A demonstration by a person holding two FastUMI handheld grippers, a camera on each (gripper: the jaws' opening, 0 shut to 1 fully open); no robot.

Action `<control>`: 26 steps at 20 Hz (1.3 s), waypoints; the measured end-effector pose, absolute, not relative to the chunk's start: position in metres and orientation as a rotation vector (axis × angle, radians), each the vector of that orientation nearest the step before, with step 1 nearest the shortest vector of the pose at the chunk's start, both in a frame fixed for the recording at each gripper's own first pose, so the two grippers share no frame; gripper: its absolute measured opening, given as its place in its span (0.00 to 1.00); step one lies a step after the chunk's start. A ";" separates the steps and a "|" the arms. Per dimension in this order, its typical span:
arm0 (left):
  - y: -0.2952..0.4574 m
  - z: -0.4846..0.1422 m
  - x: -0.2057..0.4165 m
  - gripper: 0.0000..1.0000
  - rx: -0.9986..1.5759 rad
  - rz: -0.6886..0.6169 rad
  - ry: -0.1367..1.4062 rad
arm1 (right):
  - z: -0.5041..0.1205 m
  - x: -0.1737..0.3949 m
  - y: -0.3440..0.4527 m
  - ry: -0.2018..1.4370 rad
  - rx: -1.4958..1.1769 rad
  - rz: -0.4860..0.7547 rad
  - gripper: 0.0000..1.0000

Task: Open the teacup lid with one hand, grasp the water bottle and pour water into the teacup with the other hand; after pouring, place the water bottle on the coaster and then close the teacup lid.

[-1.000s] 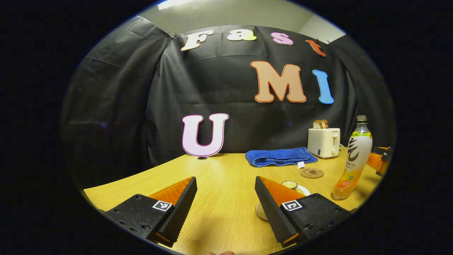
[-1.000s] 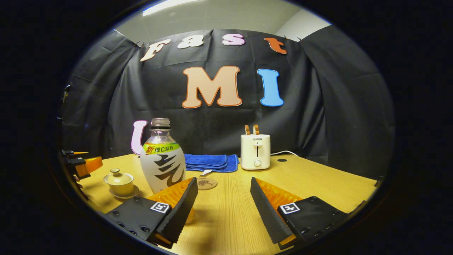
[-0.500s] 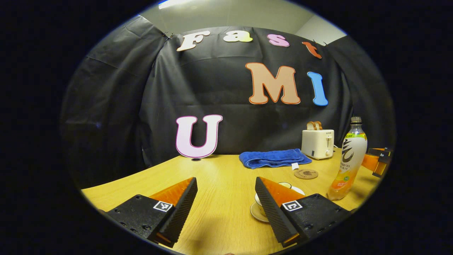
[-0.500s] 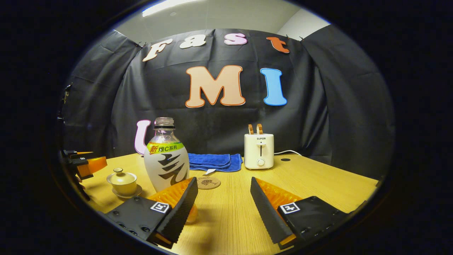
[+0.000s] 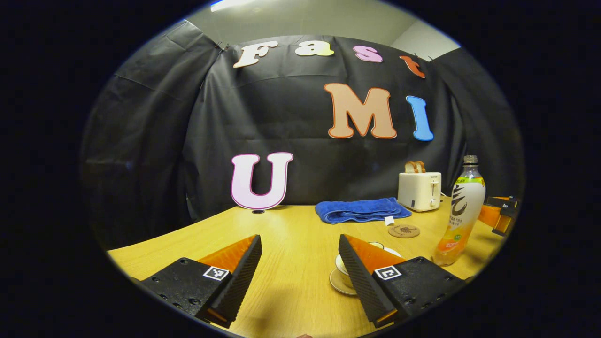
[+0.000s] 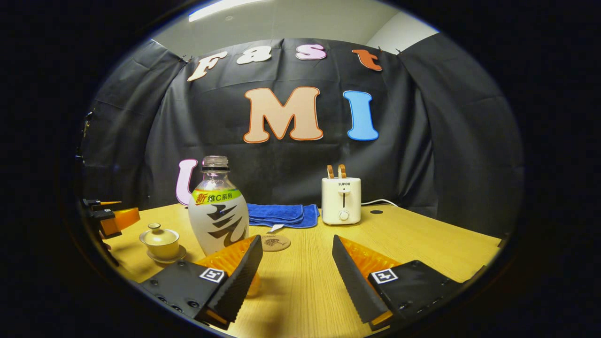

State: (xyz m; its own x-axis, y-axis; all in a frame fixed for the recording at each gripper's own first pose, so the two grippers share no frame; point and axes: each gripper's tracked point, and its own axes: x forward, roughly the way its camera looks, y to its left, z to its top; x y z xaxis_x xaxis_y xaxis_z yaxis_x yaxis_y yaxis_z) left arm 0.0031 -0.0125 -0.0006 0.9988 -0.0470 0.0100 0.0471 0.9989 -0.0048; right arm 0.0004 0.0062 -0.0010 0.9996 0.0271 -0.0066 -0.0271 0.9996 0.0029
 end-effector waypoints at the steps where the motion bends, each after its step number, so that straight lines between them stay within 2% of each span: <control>1: -0.017 -0.001 0.003 0.96 -0.007 -0.063 -0.008 | -0.001 0.000 0.008 0.005 0.003 0.037 0.93; 5: -0.042 0.000 0.002 0.96 -0.033 -0.147 -0.009 | -0.001 0.000 0.010 0.005 0.003 0.051 0.94; 9: -0.057 0.000 0.004 0.96 -0.017 -0.179 -0.007 | -0.001 0.000 0.011 0.005 0.003 0.051 0.99; 12: -0.072 0.000 0.005 0.96 -0.008 -0.216 -0.007 | -0.001 0.000 0.011 0.006 0.003 0.051 0.94; 20: -0.088 -0.006 0.010 0.95 0.015 -0.254 0.037 | -0.001 -0.001 0.011 0.006 0.004 0.053 0.96; 21: -0.090 -0.009 0.011 0.95 0.020 -0.256 0.054 | -0.001 -0.001 0.012 0.006 0.003 0.055 0.99; 23: -0.093 -0.015 0.013 0.94 0.034 -0.265 0.090 | 0.000 -0.001 0.012 0.007 0.004 0.060 0.96; 25: -0.095 -0.019 0.015 0.89 0.041 -0.273 0.115 | 0.000 -0.002 0.013 0.007 0.004 0.062 0.94; 26: -0.095 -0.019 0.016 0.86 0.043 -0.273 0.124 | -0.001 -0.001 0.013 0.007 0.004 0.063 0.96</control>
